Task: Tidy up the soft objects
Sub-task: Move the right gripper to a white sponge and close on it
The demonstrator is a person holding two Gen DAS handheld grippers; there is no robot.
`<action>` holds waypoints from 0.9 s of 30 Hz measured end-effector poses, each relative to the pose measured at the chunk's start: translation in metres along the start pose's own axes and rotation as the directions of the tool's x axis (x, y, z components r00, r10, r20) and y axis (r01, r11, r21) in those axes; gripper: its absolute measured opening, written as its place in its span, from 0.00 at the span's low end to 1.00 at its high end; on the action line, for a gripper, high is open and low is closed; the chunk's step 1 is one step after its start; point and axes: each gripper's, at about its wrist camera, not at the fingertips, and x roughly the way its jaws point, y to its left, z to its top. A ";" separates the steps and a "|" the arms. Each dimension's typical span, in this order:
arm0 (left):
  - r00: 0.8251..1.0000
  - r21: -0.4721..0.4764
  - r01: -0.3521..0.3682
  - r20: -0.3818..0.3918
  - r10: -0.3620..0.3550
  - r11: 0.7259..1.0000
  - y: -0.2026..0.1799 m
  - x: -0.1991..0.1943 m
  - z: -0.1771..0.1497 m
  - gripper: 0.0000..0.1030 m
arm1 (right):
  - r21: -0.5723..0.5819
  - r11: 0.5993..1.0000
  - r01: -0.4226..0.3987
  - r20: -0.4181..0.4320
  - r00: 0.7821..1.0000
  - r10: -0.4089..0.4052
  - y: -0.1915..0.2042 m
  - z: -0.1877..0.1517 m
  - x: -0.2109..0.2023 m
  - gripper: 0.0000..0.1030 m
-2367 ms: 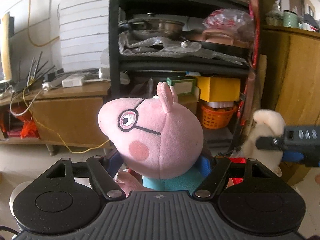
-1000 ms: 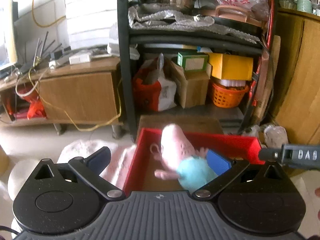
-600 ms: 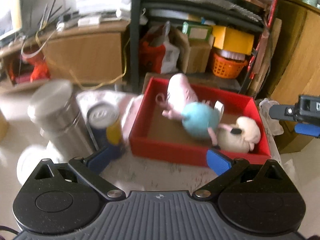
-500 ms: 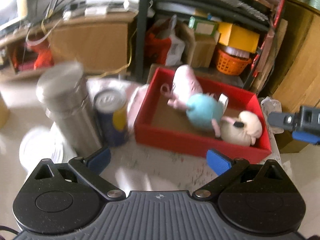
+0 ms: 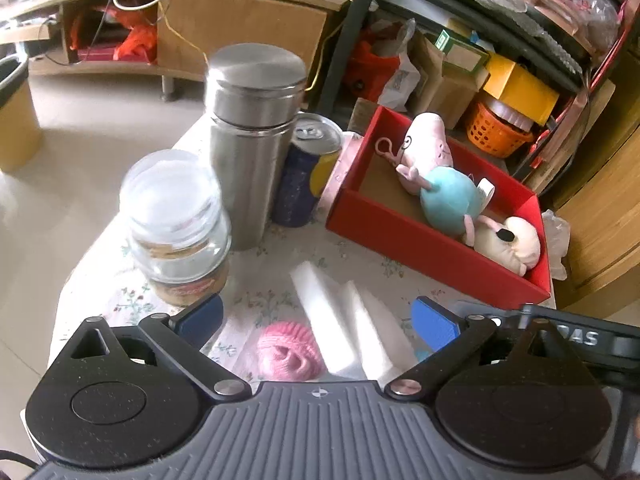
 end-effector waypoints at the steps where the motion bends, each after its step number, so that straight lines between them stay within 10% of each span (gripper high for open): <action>1: 1.000 0.001 -0.008 0.005 0.008 1.000 0.002 -0.002 0.000 0.93 | -0.003 1.000 -0.010 -0.018 1.000 0.010 0.003 -0.001 0.005 0.59; 27: 0.999 -0.011 -0.041 0.015 0.041 0.999 0.022 -0.005 0.005 0.94 | 0.203 0.965 -0.169 -0.207 0.955 0.211 0.012 -0.008 0.084 0.55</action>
